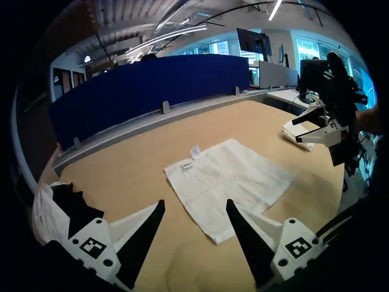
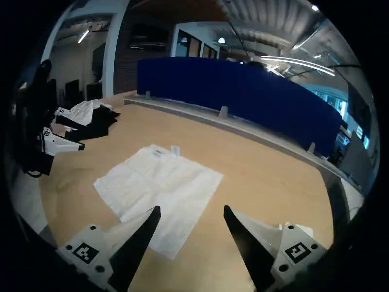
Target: Fold towel
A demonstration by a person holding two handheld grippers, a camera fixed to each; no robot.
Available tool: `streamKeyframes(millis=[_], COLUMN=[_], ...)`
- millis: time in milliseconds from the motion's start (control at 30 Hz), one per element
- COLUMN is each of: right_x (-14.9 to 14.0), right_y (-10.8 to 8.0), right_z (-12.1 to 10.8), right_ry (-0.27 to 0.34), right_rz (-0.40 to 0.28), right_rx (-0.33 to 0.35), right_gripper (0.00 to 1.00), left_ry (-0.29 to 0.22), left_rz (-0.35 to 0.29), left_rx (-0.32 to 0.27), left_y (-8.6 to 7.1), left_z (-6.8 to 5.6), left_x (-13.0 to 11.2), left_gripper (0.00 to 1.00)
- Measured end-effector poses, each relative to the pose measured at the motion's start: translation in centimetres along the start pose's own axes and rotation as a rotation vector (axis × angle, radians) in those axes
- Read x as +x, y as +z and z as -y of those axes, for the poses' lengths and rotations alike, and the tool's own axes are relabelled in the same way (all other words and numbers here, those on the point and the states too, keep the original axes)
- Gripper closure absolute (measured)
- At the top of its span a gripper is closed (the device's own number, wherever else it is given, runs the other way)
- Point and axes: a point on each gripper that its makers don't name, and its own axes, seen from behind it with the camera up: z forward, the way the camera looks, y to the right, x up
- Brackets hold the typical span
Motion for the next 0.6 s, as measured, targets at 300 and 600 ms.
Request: streamKeyframes(millis=[300,600], right_x=[-3.9,-6.7], right_y=[1.2,2.1], right_z=[1.0,1.8], right_ry=[-0.004,-0.011], right_rz=[0.07,0.131], right_rx=[0.024,0.042], right_gripper=[0.0,0.0], left_ry=[0.013,0.015], left_rz=[0.081,0.149], left_rx=[-0.043,-0.083], left_y=[1.5,2.7], left_z=[-1.5,-2.6], left_x=[-4.0,-6.8], left_gripper=[0.06,0.06])
